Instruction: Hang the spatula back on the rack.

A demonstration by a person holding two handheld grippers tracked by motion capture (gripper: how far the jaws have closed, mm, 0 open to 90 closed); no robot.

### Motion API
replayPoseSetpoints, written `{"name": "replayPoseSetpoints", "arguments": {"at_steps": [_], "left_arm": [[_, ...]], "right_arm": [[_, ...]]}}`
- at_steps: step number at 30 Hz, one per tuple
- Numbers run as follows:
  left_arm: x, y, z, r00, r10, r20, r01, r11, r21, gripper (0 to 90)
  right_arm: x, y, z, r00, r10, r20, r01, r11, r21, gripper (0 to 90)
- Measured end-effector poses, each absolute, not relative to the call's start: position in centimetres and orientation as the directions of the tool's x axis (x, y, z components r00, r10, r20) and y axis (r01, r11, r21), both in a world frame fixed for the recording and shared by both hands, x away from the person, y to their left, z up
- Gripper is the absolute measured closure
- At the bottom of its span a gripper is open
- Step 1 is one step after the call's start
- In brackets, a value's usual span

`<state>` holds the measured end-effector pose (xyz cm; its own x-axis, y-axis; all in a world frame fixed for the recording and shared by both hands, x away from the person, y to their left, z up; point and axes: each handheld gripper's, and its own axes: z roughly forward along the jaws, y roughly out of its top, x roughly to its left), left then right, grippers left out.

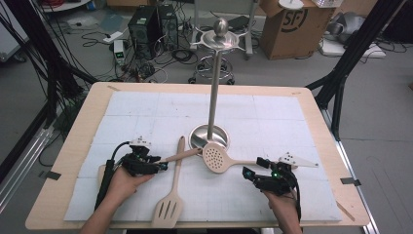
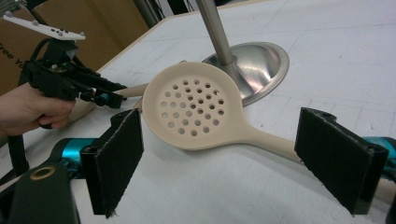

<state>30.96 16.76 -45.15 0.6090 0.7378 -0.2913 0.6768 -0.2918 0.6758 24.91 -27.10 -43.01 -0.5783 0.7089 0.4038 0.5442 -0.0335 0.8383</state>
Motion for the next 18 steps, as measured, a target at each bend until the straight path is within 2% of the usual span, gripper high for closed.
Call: {"name": "replayPoseSetpoints", "arguments": {"at_steps": [4,9,14,16,17,18], "left_arm": [[31.0,16.7,-45.1,0.611,0.735,-0.295,0.678,-0.294,0.673,55.5],[31.2,15.5,-44.5,0.642,0.727,-0.243,0.672,-0.38,0.636,59.2],[31.4,15.5,-44.6,0.649,0.716,-0.258,0.674,-0.383,0.632,62.5],[31.5,15.7,-44.6,0.651,0.71,-0.268,0.675,-0.381,0.631,68.4],[31.6,15.8,-44.6,0.654,0.705,-0.275,0.677,-0.383,0.629,68.4],[31.5,15.9,-44.6,0.656,0.698,-0.286,0.679,-0.381,0.627,73.0]], "right_arm": [[24.9,-27.1,-43.0,-0.578,0.71,0.402,0.544,-0.031,0.838,14.7],[25.0,-27.2,-43.1,-0.576,0.704,0.415,0.55,-0.042,0.834,14.7],[24.9,-27.4,-43.1,-0.57,0.707,0.418,0.551,-0.048,0.833,14.7],[25.0,-27.5,-43.1,-0.572,0.708,0.415,0.548,-0.047,0.835,14.7],[25.0,-27.5,-43.1,-0.572,0.708,0.415,0.548,-0.047,0.835,14.7],[24.9,-27.5,-43.1,-0.57,0.708,0.417,0.549,-0.049,0.834,14.7]]}}
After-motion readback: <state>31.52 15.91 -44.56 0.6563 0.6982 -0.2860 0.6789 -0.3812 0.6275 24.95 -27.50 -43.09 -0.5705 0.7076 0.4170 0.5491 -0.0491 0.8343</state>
